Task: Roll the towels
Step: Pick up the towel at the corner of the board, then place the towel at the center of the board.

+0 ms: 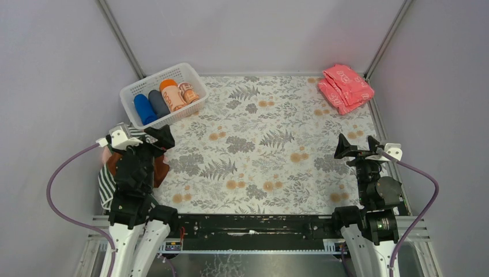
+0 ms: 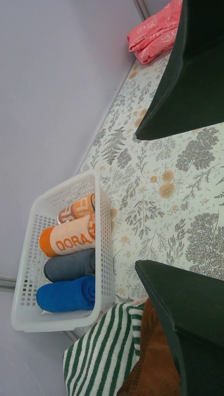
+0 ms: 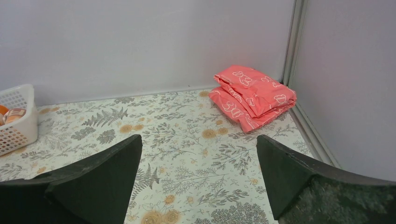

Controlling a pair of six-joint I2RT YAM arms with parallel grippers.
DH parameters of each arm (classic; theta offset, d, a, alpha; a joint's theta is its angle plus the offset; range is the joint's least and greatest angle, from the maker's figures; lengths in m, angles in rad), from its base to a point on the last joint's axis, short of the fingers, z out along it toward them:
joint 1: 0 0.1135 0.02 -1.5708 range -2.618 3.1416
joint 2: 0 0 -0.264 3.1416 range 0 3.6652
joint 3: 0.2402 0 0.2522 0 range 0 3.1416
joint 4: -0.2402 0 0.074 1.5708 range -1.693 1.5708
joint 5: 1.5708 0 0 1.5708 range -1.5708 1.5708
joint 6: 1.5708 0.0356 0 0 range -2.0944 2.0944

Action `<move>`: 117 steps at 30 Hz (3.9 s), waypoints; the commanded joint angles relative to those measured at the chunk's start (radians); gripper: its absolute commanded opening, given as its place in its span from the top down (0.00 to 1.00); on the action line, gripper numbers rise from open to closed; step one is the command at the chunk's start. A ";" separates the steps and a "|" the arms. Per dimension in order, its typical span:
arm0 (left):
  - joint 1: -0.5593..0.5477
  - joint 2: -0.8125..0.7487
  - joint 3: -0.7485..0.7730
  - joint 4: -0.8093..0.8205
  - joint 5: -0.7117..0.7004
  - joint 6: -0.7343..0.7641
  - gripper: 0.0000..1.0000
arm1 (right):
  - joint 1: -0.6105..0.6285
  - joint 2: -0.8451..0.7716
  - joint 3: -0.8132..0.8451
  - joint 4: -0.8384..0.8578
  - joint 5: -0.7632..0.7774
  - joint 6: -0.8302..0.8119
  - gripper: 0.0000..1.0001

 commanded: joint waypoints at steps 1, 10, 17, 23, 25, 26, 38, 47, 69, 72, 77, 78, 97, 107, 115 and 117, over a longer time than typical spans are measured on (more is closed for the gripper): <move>0.008 0.001 0.014 0.058 -0.050 -0.022 0.00 | 0.010 -0.009 0.006 0.055 0.017 0.009 0.01; 0.007 0.033 0.025 0.028 -0.082 -0.046 0.00 | 0.010 -0.007 0.012 0.050 0.008 0.028 0.01; 0.008 0.144 0.135 -0.164 -0.094 -0.161 0.00 | 0.016 -0.022 0.009 0.049 0.008 0.042 0.01; 0.008 0.336 0.183 -0.338 -0.170 -0.301 0.00 | 0.071 -0.078 -0.004 0.047 0.005 0.017 0.01; 0.015 0.405 0.196 -0.414 -0.246 -0.362 0.00 | 0.097 -0.100 -0.013 0.049 0.022 0.006 0.01; 0.024 0.438 0.204 -0.439 -0.270 -0.385 0.00 | 0.111 -0.107 -0.016 0.046 0.029 0.002 0.01; 0.271 0.670 0.306 -0.501 -0.449 -0.372 0.00 | 0.219 -0.120 -0.027 0.041 0.045 -0.006 0.01; 0.549 0.733 0.234 -0.344 -0.289 -0.283 0.10 | 0.246 -0.086 -0.027 0.032 0.044 -0.010 0.01; 0.638 0.727 0.326 -0.334 0.016 -0.199 0.99 | 0.248 -0.055 -0.016 0.013 0.050 -0.010 0.01; 0.621 0.684 0.367 -0.358 0.055 -0.195 1.00 | 0.247 -0.051 -0.015 0.011 0.049 -0.010 0.01; 0.523 0.658 0.429 -0.375 0.167 -0.196 1.00 | 0.247 -0.041 -0.011 0.005 0.050 -0.010 0.01; 0.480 0.657 0.444 -0.375 0.184 -0.201 1.00 | 0.248 -0.039 -0.010 0.004 0.049 -0.009 0.01; -0.525 1.106 0.994 -0.176 0.355 -0.117 0.96 | 0.247 0.038 0.033 -0.034 0.044 0.005 0.01; -0.577 0.981 0.620 -0.111 0.172 -0.097 0.46 | 0.248 0.248 0.159 -0.137 -0.081 0.110 0.01; -0.602 0.956 0.430 -0.103 0.286 -0.152 0.37 | 0.247 0.487 0.162 -0.171 0.005 0.249 0.01; -0.654 0.990 0.397 -0.045 0.324 -0.181 0.37 | 0.246 0.561 0.154 -0.173 0.018 0.284 0.01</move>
